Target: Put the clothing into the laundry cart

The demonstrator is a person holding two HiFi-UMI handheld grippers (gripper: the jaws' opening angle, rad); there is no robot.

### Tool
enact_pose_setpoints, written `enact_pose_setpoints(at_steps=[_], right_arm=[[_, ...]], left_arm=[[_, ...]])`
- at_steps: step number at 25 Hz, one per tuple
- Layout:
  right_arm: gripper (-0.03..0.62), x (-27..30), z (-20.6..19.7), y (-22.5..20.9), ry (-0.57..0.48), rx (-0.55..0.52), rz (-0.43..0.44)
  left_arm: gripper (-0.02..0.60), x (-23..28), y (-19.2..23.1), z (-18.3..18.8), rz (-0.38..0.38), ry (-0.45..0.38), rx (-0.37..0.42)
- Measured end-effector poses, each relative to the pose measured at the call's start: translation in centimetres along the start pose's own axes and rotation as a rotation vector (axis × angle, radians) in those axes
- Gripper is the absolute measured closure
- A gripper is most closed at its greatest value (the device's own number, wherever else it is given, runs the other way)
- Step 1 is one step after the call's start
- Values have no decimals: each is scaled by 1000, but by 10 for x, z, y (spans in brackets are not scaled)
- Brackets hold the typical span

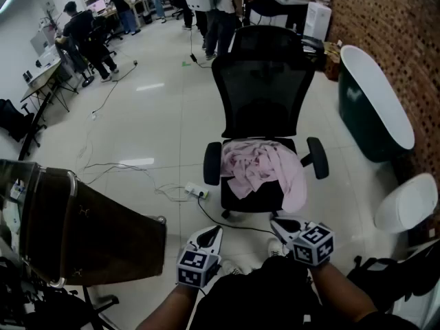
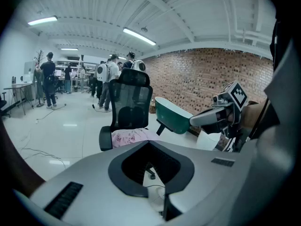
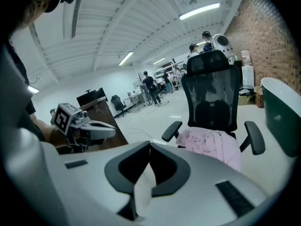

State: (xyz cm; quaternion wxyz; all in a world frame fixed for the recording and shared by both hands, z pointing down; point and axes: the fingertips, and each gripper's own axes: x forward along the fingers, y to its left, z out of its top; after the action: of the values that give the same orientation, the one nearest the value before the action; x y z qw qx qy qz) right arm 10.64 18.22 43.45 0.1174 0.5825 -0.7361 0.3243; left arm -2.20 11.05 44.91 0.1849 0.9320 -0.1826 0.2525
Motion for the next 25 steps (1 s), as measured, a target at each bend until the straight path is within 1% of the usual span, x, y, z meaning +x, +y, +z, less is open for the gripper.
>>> enact_pose_setpoints(at_steps=[6,10,18,21,25], right_arm=[[576,21,12,-10,6,5,9],[576,39,21,-27,26,-8,39],[574,80,45,-84,86,-52,110],[572,94,53,-107,125,-76,131],[569,114,56,-137,174,-80,172]], left_arm=[[581,5,23,5,28,-13,-18],[581,15,37,6,70,-9,-51],[581,57,61,11,160,-3,-112],[581,80,65,16,185,6,-139],[581,108,68,25,213,10,-179]])
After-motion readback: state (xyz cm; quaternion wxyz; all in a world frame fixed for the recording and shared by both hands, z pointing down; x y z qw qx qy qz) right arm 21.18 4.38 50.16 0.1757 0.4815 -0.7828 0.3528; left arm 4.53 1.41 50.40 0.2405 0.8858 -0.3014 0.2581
